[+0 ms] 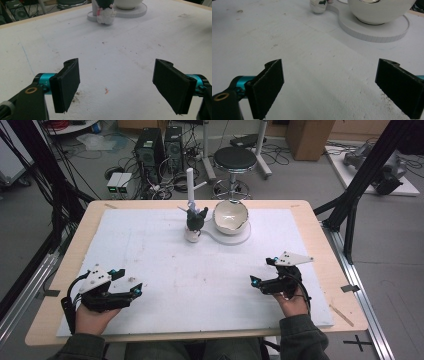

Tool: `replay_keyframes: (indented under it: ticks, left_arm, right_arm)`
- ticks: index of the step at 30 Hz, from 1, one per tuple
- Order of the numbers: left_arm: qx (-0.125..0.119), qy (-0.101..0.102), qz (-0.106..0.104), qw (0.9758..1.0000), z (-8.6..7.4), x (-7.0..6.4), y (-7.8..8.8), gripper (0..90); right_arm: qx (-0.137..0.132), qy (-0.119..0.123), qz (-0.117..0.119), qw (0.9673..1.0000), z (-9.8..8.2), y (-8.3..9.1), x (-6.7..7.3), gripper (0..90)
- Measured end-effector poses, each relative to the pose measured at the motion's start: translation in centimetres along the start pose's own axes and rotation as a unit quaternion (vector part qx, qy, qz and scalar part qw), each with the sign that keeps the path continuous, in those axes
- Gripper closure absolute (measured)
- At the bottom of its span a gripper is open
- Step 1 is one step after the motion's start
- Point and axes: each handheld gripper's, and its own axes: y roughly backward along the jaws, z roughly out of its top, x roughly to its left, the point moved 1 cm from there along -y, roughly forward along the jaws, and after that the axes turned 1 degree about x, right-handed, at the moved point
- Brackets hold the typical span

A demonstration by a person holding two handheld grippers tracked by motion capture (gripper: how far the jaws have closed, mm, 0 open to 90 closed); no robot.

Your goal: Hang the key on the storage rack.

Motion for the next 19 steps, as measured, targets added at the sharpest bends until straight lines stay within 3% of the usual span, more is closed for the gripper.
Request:
replay_keyframes:
  ticks: [19]
  left_arm:
    - [-0.007,-0.005,0.006,0.9999,-0.86,0.0,0.16,21.9]
  right_arm:
    - [0.016,0.001,0.005,0.9999,-0.35,-0.56,0.02,7.4]
